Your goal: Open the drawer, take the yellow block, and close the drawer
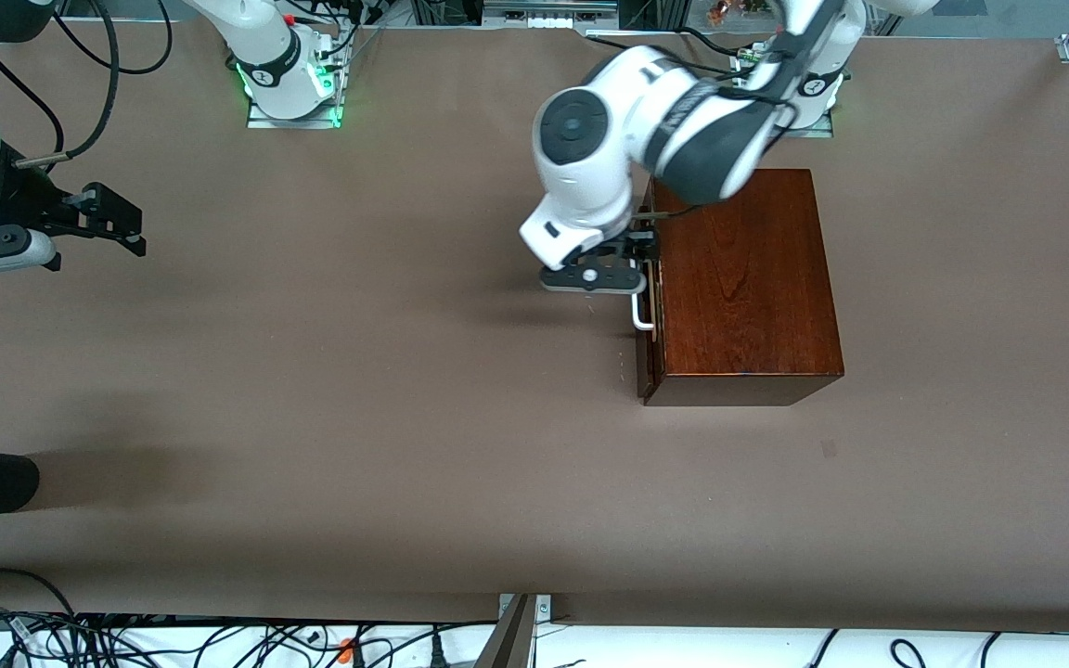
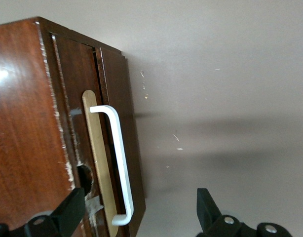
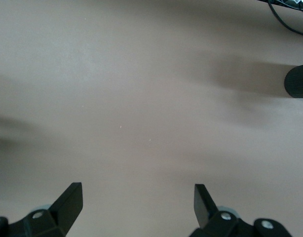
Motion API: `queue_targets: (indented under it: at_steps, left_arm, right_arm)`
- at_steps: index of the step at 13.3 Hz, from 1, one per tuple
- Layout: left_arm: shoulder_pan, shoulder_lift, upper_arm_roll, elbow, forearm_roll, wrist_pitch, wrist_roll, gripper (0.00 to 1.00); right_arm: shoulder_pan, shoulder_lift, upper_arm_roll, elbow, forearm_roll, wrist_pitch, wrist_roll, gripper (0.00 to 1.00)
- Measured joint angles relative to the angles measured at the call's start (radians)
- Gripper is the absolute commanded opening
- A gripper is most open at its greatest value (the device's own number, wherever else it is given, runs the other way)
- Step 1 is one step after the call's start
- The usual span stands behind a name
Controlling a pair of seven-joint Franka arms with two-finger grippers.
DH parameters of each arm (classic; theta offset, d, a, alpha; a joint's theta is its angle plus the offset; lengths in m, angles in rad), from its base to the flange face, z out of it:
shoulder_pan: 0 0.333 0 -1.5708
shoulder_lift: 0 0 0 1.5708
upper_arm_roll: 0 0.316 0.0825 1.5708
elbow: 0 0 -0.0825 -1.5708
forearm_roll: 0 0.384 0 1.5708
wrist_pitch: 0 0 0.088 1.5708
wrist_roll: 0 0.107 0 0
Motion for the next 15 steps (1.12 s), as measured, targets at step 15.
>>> queue_targets:
  at_steps: [15]
  left_arm:
    - [-0.043, 0.155, 0.020, -0.005, 0.145, 0.014, -0.111, 1.00]
  right_arm:
    - [0.003, 0.007, 0.008, 0.000, 0.000, 0.032, 0.000, 1.00]
